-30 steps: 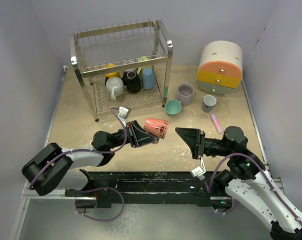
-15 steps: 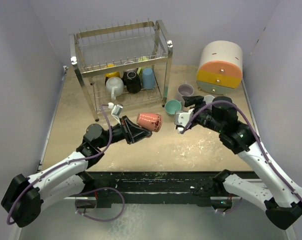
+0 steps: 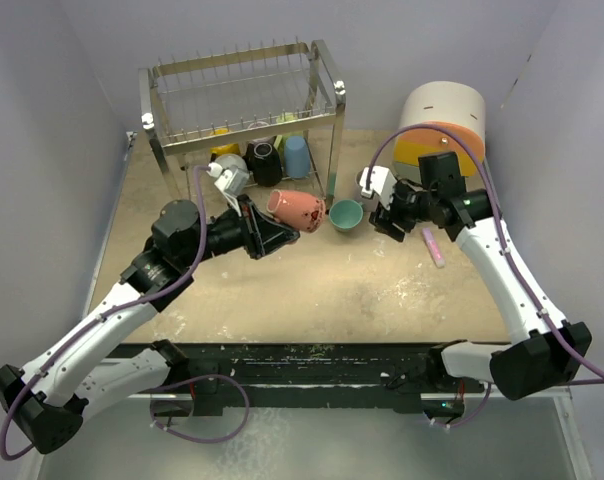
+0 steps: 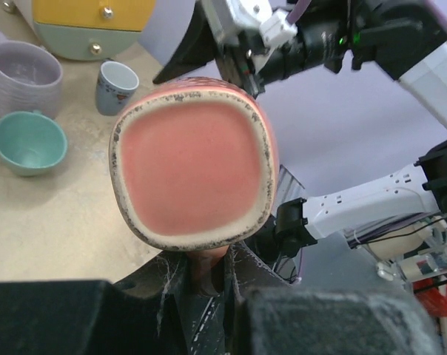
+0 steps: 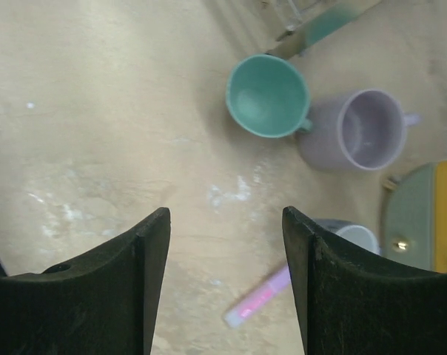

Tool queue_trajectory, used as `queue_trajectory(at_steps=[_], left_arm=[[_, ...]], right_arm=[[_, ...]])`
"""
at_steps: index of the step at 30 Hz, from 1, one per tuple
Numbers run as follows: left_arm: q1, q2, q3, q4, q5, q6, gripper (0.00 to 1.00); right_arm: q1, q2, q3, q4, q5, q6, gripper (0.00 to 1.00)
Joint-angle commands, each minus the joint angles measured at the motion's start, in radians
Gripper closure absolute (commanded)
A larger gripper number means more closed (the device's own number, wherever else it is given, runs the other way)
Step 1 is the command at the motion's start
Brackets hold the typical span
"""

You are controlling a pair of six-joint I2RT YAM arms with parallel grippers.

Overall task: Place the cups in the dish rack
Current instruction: Turn the cup upside down in the dish rack.

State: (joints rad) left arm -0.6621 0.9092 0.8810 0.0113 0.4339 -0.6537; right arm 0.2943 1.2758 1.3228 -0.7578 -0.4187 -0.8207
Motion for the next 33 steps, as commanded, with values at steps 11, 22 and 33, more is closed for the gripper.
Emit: queue_trajectory(at_steps=[11,22,33], left_arm=[[0.005,0.245,0.704,-0.408,-0.169,0.355,1.00],[-0.110,0.152,0.346,-0.145,-0.083,0.348,1.00],[-0.128,0.185,-0.103,0.196,-0.431,0.394,1.00]], right_arm=[[-0.025,-0.061,-0.242,0.306,-0.301,0.231,0.37],[-0.048,-0.178,-0.340,0.379,-0.161,0.205,0.36],[-0.047,-0.174,-0.281,0.305,-0.146,0.179,0.36]])
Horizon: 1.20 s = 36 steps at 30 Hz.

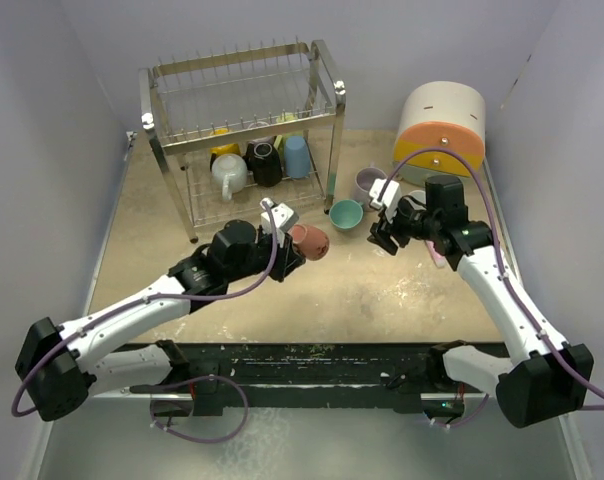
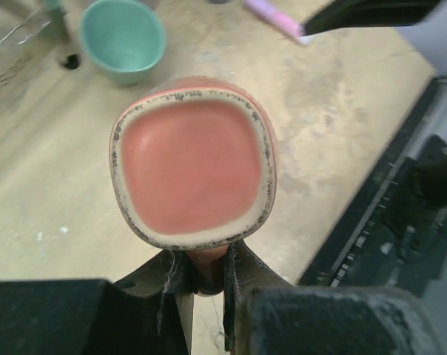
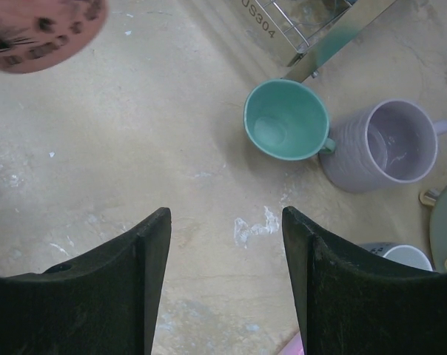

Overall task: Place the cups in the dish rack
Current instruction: Turn the cup upside down in the dish rack.

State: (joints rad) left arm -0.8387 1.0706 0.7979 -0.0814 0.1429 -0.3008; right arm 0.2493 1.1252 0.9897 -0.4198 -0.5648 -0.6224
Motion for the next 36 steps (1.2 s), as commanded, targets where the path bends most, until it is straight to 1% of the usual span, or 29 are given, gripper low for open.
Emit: queue_trajectory(at_steps=[1,3,5,7,11,18,26,30,36], left_arm=[[0.075,0.044,-0.029,0.325,-0.130,0.035,1.00],[0.125,0.100,-0.041,0.389,-0.140,0.019,1.00],[0.157,0.156,-0.046,0.439,-0.187,0.015,1.00],[0.178,0.212,-0.043,0.495,-0.230,0.022,1.00],[0.211,0.325,0.003,0.560,-0.275,0.053,1.00],[0.243,0.456,0.127,0.562,-0.299,0.178,1.00],[0.275,0.601,0.270,0.495,-0.229,0.294,1.00],[0.280,0.650,0.322,0.467,-0.220,0.341,1.00],[0.294,0.719,0.395,0.429,-0.202,0.372,1.00]], right_arm=[[-0.003,-0.026,0.058,-0.050,-0.016,-0.018,0.36],[-0.002,-0.037,0.045,-0.029,-0.032,0.010,0.36],[-0.007,-0.049,0.010,0.002,-0.017,0.018,0.35],[-0.020,-0.063,-0.033,0.019,0.016,0.015,0.34],[-0.028,-0.085,-0.069,0.044,0.018,0.008,0.34],[-0.030,-0.077,-0.093,0.052,0.066,-0.029,0.34],[-0.030,-0.079,-0.113,0.071,0.102,-0.045,0.34],[-0.030,-0.077,-0.117,0.073,0.107,-0.050,0.34],[-0.030,-0.075,-0.121,0.073,0.115,-0.058,0.34]])
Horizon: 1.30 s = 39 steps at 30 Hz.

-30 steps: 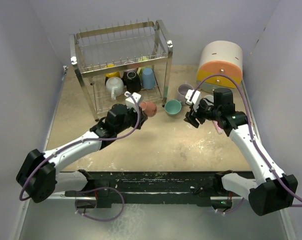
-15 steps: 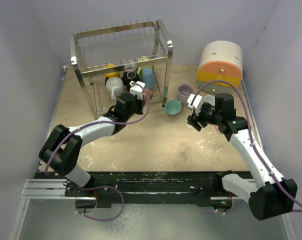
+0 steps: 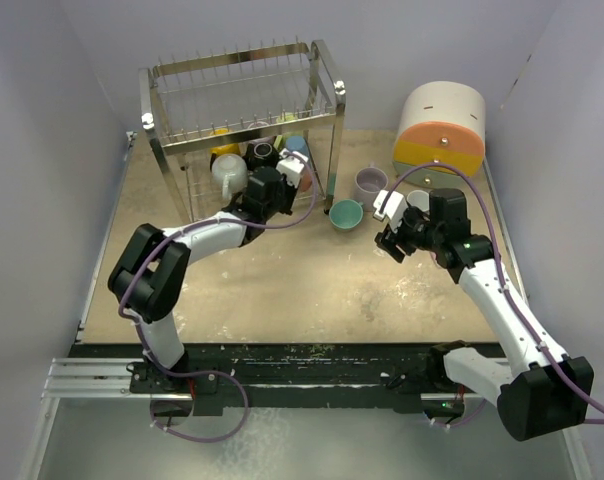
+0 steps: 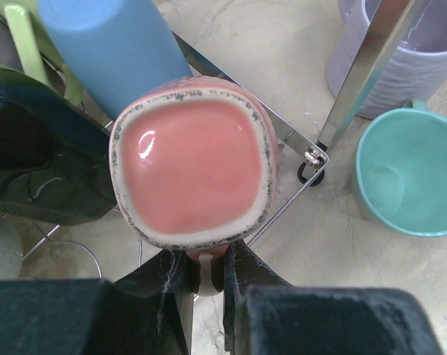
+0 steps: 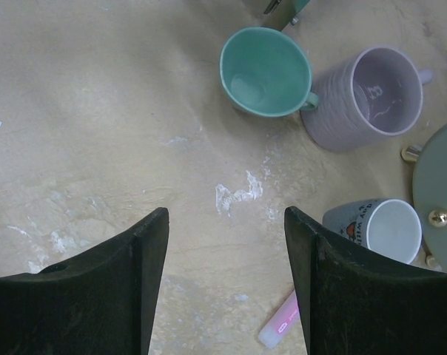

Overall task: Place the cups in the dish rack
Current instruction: Turn the cup upside down in the dish rack.

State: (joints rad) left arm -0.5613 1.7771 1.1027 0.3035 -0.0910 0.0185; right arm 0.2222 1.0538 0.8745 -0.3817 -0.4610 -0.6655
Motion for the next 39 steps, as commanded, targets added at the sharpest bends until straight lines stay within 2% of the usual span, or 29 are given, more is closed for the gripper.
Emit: queue_trajectory(at_steps=[1,16,32,39], left_arm=[[0.018,0.022,0.100,0.036,0.039,0.056,1.00],[0.044,0.149,0.238,-0.095,0.118,0.072,1.00],[0.050,0.213,0.325,-0.172,0.147,0.058,0.85],[0.051,0.225,0.343,-0.194,0.147,0.052,0.83]], right_arm=[[-0.003,-0.003,-0.007,0.036,0.013,-0.016,0.34],[-0.003,0.003,-0.013,0.038,0.023,-0.026,0.34],[-0.003,0.005,-0.016,0.038,0.028,-0.035,0.34],[-0.003,0.002,-0.017,0.040,0.028,-0.034,0.34]])
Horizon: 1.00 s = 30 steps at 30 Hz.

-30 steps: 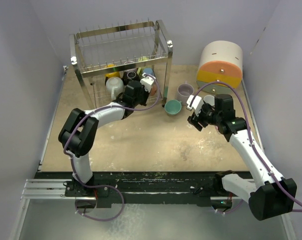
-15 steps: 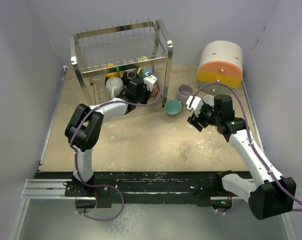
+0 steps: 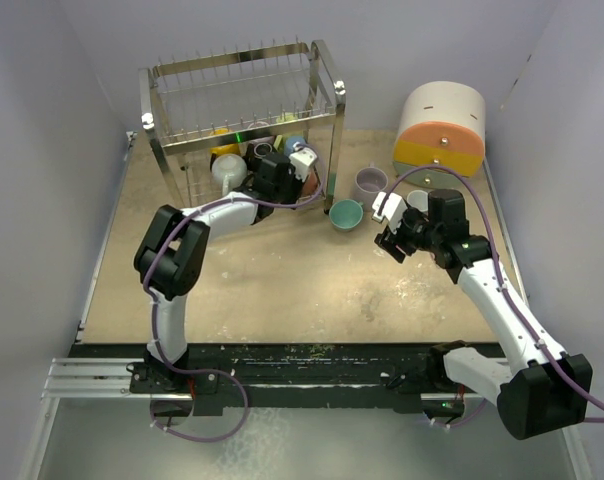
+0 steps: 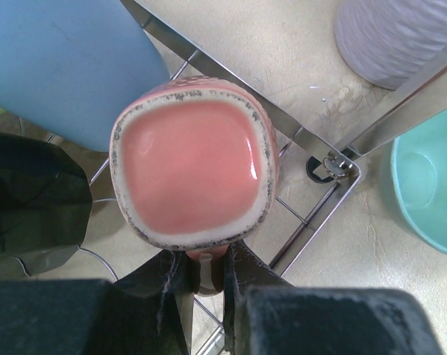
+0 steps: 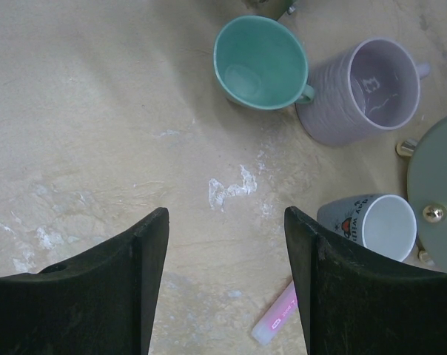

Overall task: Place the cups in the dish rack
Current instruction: Turn the cup upside down in the dish rack.

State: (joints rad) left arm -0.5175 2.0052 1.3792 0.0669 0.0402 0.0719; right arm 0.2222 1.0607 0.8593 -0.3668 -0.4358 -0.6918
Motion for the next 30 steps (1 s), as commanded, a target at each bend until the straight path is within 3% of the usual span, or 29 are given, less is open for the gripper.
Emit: queue_trajectory(at_steps=[1,21,30], left_arm=[[0.006,-0.002,0.069,0.039,0.014,-0.001,0.83],[0.007,-0.023,0.081,0.006,0.004,-0.013,0.66],[0.007,-0.106,0.021,0.000,-0.027,-0.068,0.41]], right_arm=[[-0.003,-0.005,-0.002,0.024,0.003,-0.007,0.34],[-0.003,-0.009,-0.003,0.025,0.005,-0.009,0.34],[-0.003,-0.008,-0.003,0.023,0.006,-0.011,0.34]])
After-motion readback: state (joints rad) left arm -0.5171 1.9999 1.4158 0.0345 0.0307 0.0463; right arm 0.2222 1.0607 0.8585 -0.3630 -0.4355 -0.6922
